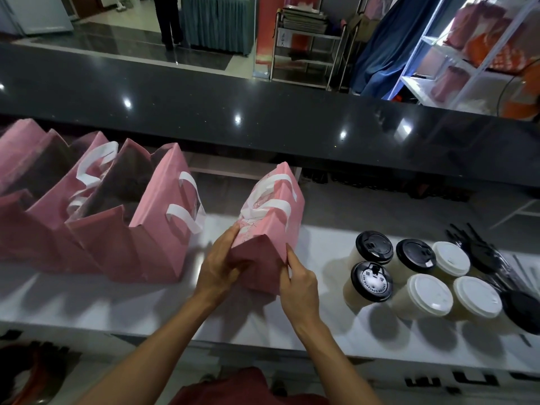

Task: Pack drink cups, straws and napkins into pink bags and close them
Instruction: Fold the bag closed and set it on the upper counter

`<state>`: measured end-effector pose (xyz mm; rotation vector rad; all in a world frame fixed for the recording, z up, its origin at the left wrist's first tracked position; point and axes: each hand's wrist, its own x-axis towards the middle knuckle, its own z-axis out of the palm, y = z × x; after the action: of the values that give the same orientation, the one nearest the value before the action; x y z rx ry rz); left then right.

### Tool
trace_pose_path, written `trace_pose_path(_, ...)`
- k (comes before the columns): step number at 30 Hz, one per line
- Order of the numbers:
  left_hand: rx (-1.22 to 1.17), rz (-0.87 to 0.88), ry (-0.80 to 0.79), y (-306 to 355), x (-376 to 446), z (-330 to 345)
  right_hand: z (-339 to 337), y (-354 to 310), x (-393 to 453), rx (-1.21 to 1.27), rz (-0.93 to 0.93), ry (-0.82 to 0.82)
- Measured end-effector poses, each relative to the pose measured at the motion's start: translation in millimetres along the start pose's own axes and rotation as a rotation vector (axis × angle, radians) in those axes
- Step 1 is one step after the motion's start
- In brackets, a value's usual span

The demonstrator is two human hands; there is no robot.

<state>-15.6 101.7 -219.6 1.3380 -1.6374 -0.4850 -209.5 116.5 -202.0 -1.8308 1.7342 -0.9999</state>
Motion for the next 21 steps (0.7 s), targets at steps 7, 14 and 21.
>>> trace_pose_path(7, 0.049, -0.220, 0.057, -7.5, -2.1, -1.0, -1.4, -5.9, -11.1, 0.093, -0.009, -0.101)
trace_pose_path(14, -0.143, -0.392, 0.388, 27.2, -39.1, 1.1, -29.8, 10.5, 37.7, 0.160, 0.103, 0.000)
trace_pose_path(21, -0.097, -0.417, 0.078, 44.6, -49.3, 29.0, -42.8, 24.2, 136.2, 0.078, 0.142, -0.176)
